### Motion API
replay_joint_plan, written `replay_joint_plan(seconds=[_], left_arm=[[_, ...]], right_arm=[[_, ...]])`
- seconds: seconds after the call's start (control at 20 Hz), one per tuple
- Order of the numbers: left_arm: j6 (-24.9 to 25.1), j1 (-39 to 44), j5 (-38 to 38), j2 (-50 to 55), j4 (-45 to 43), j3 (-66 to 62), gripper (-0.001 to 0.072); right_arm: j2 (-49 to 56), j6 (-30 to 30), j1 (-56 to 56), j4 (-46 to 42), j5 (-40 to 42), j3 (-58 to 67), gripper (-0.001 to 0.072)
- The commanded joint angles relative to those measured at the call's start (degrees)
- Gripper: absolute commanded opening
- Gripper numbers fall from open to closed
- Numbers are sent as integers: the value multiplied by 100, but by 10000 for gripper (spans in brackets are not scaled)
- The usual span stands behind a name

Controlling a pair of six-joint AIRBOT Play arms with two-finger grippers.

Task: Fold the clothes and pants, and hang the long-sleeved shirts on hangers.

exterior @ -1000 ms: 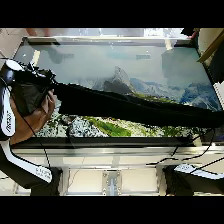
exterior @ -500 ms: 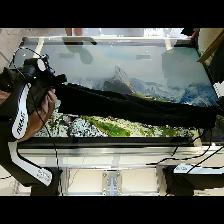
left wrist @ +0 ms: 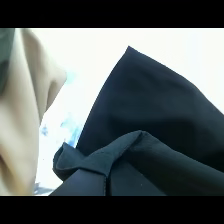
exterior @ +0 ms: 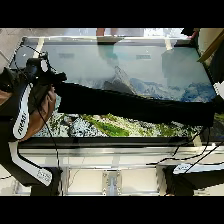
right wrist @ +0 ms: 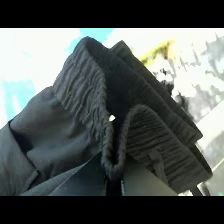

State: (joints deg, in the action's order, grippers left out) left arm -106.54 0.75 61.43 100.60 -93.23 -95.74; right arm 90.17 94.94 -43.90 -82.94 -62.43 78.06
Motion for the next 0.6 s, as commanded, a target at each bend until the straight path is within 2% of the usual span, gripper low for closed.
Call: replay_joint_plan(seconds=[0.0,0.05,0.1,0.15,0.2,0.35,0.4,0.45,0.55], left_arm=[[50,35,-81,2,208,-7,16],[50,35,-59,0,306,-7,46],[109,33,2,-13,385,-7,324],[177,33,87,-37,391,-9,655],[284,33,236,-92,374,-11,718],[409,-15,682,-446,372,-13,719],[409,-13,669,-629,374,-13,720],[409,7,525,-857,400,-13,719],[420,179,-146,-1303,662,-13,719]], right_arm=[[129,-476,155,181,199,4,196],[125,-623,181,262,157,7,341],[109,-765,184,332,42,15,358],[101,-898,177,304,-168,57,358],[70,-1051,131,249,-398,136,374],[-295,-1521,-136,195,-767,463,393],[-498,-1692,-278,216,-774,581,452],[-686,-1838,-428,258,-758,669,487],[-940,-2096,-837,715,-802,691,512]])
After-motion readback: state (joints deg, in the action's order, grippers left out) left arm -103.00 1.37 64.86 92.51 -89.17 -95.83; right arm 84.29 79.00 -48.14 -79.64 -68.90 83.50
